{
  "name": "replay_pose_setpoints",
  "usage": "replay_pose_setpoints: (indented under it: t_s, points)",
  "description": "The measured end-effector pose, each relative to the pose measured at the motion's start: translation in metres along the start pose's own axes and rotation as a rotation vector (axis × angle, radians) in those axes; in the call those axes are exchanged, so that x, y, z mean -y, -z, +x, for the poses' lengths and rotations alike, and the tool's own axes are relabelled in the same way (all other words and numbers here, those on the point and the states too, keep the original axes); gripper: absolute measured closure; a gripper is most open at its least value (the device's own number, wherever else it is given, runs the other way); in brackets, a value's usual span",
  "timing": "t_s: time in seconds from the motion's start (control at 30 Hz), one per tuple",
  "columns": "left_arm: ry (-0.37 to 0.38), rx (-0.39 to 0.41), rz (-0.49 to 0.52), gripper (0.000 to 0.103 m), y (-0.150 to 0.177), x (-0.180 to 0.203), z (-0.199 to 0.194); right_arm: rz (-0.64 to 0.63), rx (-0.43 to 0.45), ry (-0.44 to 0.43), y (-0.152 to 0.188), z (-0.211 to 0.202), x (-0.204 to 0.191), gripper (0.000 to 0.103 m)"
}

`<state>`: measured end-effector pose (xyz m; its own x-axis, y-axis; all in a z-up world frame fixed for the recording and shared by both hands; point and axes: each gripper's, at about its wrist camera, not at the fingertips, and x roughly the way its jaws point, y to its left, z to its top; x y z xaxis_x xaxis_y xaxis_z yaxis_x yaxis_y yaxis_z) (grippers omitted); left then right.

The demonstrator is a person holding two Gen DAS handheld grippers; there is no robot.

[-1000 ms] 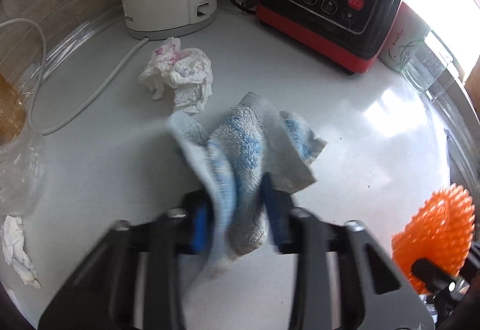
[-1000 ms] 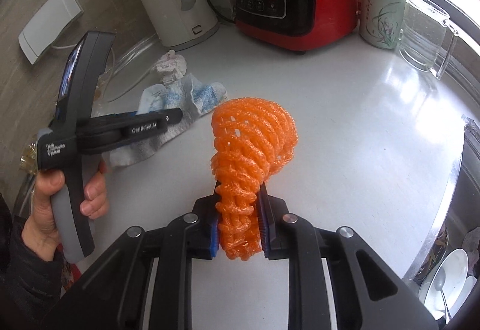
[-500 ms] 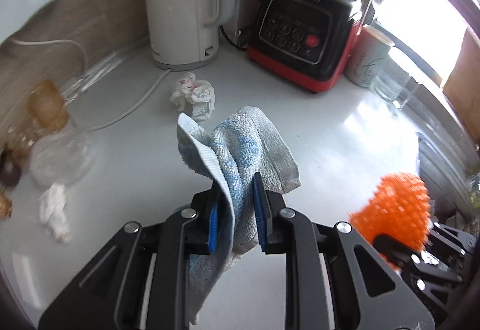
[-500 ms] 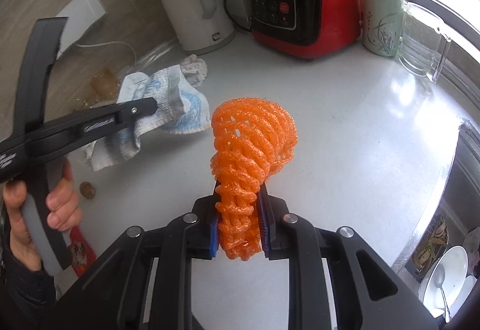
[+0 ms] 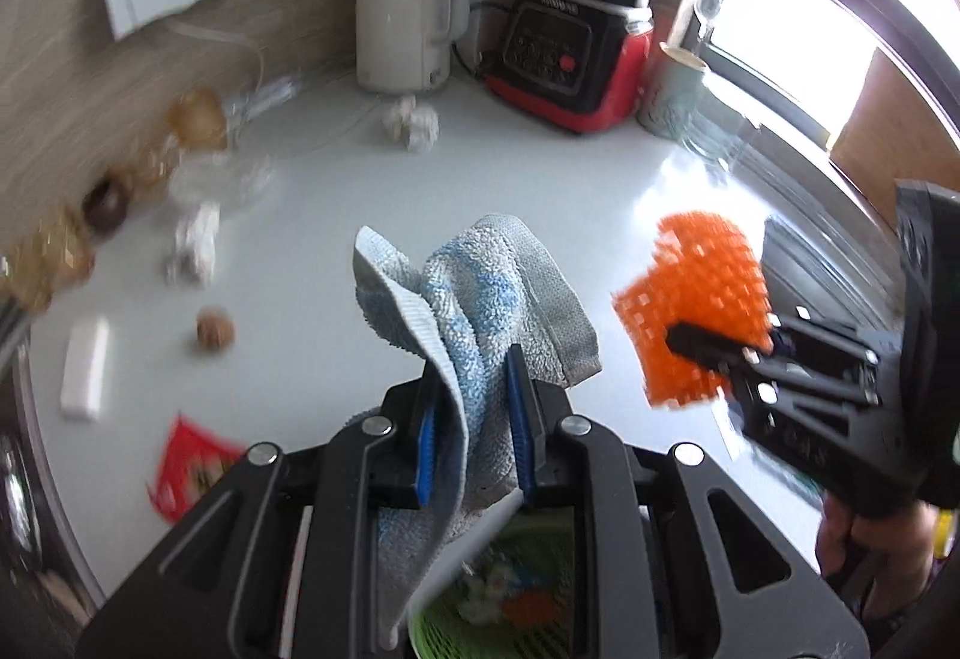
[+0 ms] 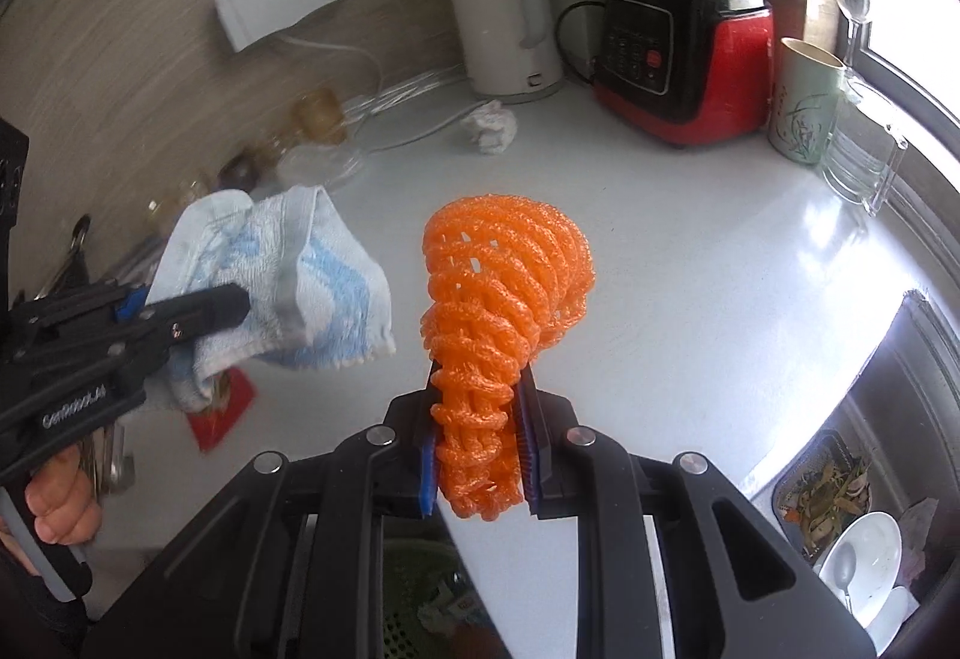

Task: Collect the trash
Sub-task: 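Drop the towel into the green basket with the left tool while the right tool drops the orange net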

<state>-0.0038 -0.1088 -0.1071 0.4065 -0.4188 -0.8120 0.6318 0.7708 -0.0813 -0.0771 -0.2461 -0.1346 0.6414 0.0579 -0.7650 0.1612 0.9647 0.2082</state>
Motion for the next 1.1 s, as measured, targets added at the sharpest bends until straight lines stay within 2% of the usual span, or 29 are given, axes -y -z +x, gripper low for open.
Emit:
replay_pose_setpoints:
  t_s: [0.37,0.5,0.73,0.8,0.83,0.9,0.97,1.1]
  points:
    - [0.033,-0.151,-0.038,0.083,0.108,0.018,-0.022,-0.093,-0.099,-0.063,0.071,-0.025,-0.019,0.082]
    - [0.032,-0.184,-0.027,0.083,0.129,0.027,-0.028,-0.107,-0.137,-0.076,0.090,-0.029,-0.017,0.082]
    - [0.057,-0.232,0.027,0.082,0.152,0.048,-0.032,-0.135,-0.153,-0.085,0.102,-0.034,-0.016,0.082]
    - [0.063,-0.266,0.028,0.081,0.159,0.052,-0.027,-0.140,-0.155,-0.087,0.104,-0.035,-0.016,0.082]
    - [0.065,-0.282,0.024,0.079,0.161,0.053,-0.024,-0.146,-0.158,-0.088,0.105,-0.035,-0.017,0.082]
    - [0.076,-0.337,0.025,0.069,0.169,0.055,-0.016,-0.157,-0.160,-0.085,0.106,-0.035,-0.018,0.082]
    - [0.071,-0.379,0.023,0.049,0.174,0.056,-0.009,-0.164,-0.162,-0.086,0.107,-0.036,-0.018,0.082]
    - [0.067,-0.401,0.006,0.040,0.179,0.056,-0.006,-0.168,-0.163,-0.086,0.108,-0.036,-0.017,0.082]
